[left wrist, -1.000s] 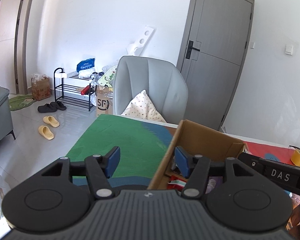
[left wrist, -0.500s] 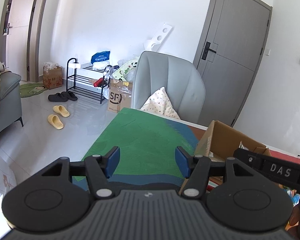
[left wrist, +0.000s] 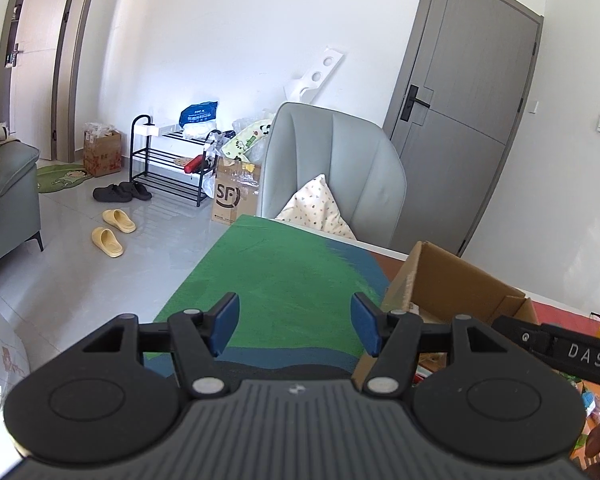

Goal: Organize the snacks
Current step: 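Move both tools back toward the remaining snacks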

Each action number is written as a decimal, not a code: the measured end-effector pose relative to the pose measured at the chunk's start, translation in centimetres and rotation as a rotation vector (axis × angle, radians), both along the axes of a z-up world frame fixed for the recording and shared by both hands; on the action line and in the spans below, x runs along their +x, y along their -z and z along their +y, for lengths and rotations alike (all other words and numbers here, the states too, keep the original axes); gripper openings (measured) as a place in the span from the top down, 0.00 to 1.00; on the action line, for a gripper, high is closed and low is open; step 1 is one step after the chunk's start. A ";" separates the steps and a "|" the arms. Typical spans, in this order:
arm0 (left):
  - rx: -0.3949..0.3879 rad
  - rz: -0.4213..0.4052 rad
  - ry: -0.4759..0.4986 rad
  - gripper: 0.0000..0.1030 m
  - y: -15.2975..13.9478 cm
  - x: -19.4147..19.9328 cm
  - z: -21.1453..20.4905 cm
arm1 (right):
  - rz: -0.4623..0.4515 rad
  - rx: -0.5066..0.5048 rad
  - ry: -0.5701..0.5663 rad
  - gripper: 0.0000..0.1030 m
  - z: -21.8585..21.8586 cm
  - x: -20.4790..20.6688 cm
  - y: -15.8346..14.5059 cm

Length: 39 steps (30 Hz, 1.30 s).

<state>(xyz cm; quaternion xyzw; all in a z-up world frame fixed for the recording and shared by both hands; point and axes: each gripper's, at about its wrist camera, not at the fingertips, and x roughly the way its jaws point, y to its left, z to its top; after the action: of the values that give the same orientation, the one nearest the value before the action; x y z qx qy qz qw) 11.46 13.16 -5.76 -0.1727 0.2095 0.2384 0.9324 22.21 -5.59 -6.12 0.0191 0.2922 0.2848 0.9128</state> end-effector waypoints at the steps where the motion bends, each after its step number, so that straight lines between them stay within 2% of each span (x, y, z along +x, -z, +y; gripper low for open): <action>1: 0.005 -0.002 0.005 0.40 -0.1 0.1 -0.3 | -0.001 0.000 0.006 0.37 -0.4 0.0 0.0; 5: 0.036 -0.016 0.021 0.32 -0.8 0.2 -1.6 | 0.000 0.005 0.039 0.37 -2.2 0.1 -0.1; 11: 0.063 -0.023 0.048 0.27 -1.5 0.8 -3.6 | 0.010 0.010 0.089 0.37 -5.0 0.3 0.2; 14: 0.075 -0.025 0.070 0.20 -1.6 1.2 -4.9 | 0.014 0.008 0.114 0.35 -6.5 0.3 0.3; 18: 0.085 -0.012 0.099 0.16 -1.5 2.1 -6.8 | 0.018 0.013 0.152 0.32 -8.7 0.4 0.5; 27: 0.108 -0.006 0.163 0.07 -1.3 3.4 -11.0 | 0.011 0.025 0.261 0.12 -14.2 0.3 0.9; 30: 0.118 -0.004 0.189 0.07 -1.4 3.8 -12.6 | 0.004 0.034 0.295 0.00 -16.0 0.1 0.9; 39: 0.130 0.002 0.274 0.07 -1.3 4.6 -16.7 | 0.016 0.043 0.378 0.00 -20.6 -0.2 1.3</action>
<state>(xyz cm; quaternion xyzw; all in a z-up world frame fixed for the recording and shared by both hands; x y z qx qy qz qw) 16.02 -3.57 -4.45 -0.0816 0.2160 0.1220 0.9653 21.98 -26.17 -7.40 0.0955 0.2845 0.1141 0.9471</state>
